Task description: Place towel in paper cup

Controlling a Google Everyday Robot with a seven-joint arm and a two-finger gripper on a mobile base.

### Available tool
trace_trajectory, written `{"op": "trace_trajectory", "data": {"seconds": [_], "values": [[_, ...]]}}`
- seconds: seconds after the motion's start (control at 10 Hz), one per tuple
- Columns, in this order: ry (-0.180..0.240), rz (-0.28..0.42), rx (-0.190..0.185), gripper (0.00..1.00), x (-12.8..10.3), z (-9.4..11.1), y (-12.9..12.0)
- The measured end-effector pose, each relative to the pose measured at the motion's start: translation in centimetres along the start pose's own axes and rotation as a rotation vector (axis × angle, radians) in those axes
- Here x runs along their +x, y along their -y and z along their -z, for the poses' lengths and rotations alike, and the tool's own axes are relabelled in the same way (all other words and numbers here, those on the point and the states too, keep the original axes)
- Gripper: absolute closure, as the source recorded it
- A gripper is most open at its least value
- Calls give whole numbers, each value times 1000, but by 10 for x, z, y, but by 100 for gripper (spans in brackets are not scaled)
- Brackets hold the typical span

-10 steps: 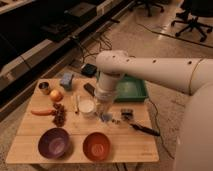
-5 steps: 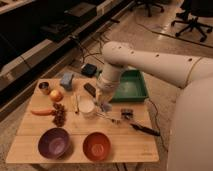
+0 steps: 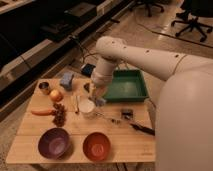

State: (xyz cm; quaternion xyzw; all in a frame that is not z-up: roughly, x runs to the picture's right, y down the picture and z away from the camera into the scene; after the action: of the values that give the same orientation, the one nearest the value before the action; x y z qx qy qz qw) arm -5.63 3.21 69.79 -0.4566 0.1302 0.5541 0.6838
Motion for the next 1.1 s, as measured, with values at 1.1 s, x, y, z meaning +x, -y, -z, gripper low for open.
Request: {"op": "trace_trajectory", "data": {"seconds": [1.1], "values": [[-41, 103, -77, 100, -29, -20, -38]]}}
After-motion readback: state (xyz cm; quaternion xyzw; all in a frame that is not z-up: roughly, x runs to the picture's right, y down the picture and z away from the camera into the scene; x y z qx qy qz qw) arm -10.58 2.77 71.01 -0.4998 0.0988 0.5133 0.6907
